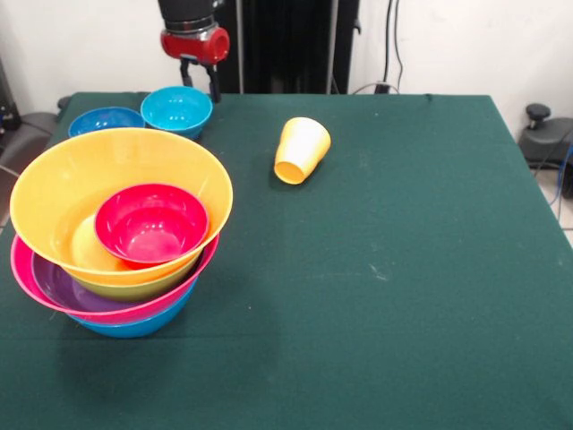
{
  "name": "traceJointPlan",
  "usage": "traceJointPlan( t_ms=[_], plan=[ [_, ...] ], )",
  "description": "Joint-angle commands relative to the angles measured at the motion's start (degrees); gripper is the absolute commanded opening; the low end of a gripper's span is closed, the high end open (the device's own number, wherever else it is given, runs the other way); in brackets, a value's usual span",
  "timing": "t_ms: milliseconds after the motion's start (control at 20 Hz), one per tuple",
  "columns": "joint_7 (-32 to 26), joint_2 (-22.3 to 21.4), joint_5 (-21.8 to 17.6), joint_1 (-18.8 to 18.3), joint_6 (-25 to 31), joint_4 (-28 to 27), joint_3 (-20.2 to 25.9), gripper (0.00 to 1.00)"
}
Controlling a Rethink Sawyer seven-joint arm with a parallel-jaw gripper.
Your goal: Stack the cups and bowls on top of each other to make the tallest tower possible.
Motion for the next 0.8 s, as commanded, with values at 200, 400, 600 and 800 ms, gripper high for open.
traceJointPlan(
  t_ms=[200,400,600,800],
  plan=[
    [-8.86,-10.70,4.75,-1.33,15.03,1.94,13.78,1.00],
    [-8.53,-10.06,4.63,-1.81,16.26,1.22,15.45,1.00],
    [-6.63,-9.70,3.71,-1.11,15.56,1.11,15.50,1.00],
    [-5.30,-8.59,2.48,-0.46,14.56,0.23,15.04,1.00]
  ],
)
